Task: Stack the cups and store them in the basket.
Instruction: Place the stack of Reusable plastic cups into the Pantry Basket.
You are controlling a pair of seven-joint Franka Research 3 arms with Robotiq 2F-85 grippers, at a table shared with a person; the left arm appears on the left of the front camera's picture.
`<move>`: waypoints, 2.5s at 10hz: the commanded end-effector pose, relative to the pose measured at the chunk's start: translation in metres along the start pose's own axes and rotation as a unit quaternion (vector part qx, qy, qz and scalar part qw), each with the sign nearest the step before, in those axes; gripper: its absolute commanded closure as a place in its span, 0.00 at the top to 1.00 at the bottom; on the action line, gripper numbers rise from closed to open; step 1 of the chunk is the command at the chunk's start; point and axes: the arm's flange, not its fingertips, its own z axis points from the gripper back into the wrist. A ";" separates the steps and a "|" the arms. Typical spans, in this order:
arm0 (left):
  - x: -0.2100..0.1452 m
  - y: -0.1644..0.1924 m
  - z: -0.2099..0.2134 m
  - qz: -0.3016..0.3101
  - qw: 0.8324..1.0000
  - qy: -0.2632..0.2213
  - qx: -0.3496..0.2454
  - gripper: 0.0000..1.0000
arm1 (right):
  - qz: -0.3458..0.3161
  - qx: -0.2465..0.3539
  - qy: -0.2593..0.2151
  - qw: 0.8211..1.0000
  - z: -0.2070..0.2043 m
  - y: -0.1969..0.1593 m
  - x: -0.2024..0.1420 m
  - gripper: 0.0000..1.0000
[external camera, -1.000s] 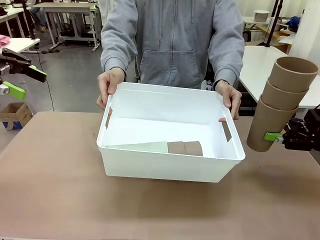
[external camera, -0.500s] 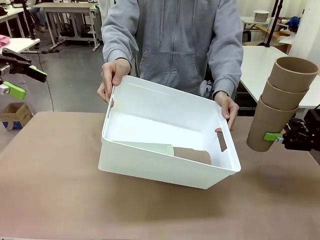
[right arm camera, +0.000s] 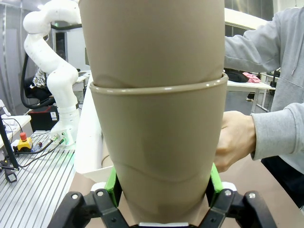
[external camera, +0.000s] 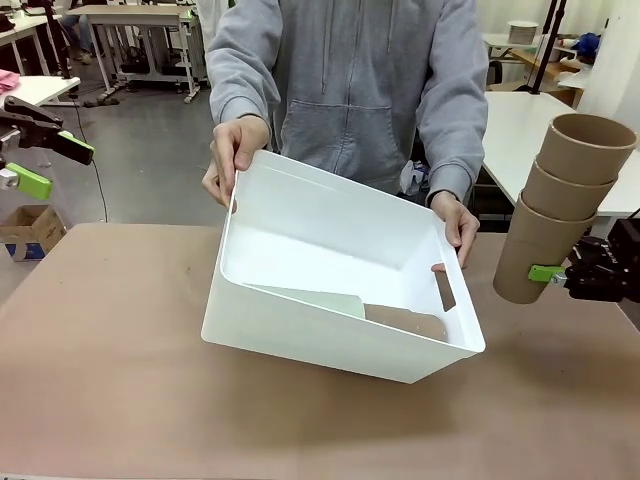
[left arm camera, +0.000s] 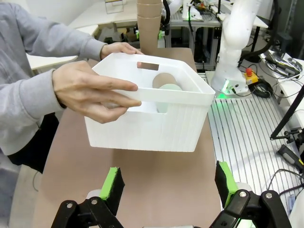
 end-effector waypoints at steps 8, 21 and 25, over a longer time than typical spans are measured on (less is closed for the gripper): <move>0.001 0.000 0.001 0.002 1.000 0.002 -0.002 1.00 | -0.019 -0.082 0.177 0.981 -0.098 0.032 0.151 0.84; 0.001 0.000 0.001 0.002 1.000 0.002 -0.002 1.00 | 0.040 -0.111 0.409 0.905 -0.263 0.039 0.083 0.84; 0.001 0.000 0.001 0.002 1.000 0.002 -0.002 1.00 | 0.050 -0.109 0.433 0.894 -0.287 0.025 0.066 0.84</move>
